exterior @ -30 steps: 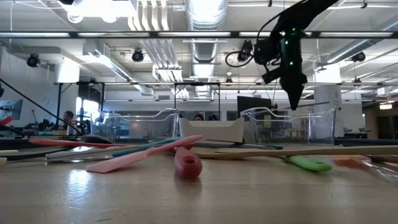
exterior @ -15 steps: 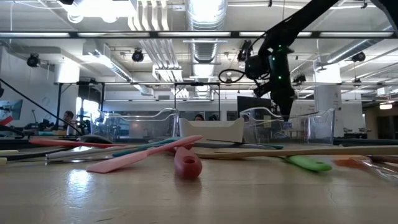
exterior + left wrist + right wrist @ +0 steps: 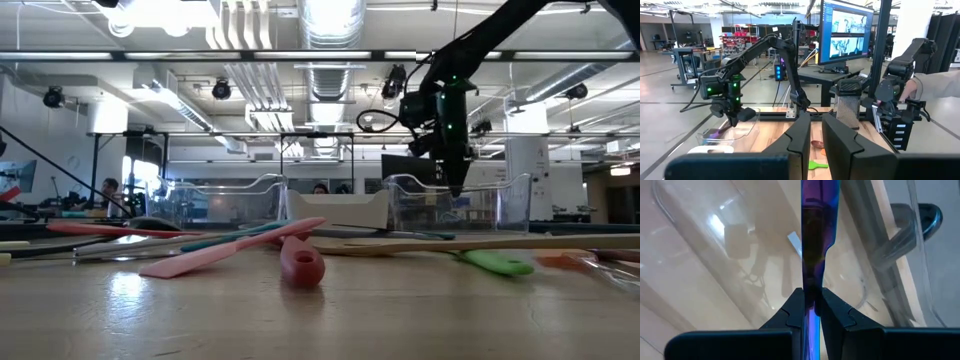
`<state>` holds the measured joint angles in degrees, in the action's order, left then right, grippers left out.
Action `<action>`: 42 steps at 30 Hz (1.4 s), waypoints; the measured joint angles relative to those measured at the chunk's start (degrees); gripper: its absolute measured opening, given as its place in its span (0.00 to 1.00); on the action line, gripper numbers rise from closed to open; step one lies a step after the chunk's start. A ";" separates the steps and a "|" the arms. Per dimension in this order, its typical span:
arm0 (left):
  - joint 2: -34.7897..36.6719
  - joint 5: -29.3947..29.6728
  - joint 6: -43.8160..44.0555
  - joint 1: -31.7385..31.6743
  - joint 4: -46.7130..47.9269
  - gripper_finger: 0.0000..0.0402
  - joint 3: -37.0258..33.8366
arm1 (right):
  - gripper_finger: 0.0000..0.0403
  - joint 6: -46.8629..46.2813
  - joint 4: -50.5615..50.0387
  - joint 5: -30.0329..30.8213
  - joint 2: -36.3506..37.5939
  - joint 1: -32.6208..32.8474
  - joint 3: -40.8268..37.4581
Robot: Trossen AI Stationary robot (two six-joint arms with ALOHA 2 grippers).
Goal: Pick & Place Kitchen Items
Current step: Put the purple table knife into the right transparent bin, then put the wooden cooking spoon into the left transparent bin
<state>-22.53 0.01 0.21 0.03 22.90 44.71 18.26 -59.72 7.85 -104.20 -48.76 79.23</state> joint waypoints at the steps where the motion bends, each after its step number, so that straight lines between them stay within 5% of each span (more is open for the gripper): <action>1: 0.00 -0.02 0.00 -0.01 0.00 0.14 0.00 | 0.06 0.14 0.12 -0.50 0.00 -0.02 -0.14; 32: 0.01 -0.01 0.00 0.00 0.07 0.14 0.00 | 0.06 2.20 4.81 -1.74 -7.74 -0.25 -4.75; 42: 0.01 -0.01 0.00 0.00 0.07 0.14 0.00 | 0.27 1.46 5.52 -1.93 -4.16 -0.30 -5.01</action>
<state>-22.52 0.00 0.21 0.03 22.96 44.71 19.72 -54.20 5.93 -108.36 -49.06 74.22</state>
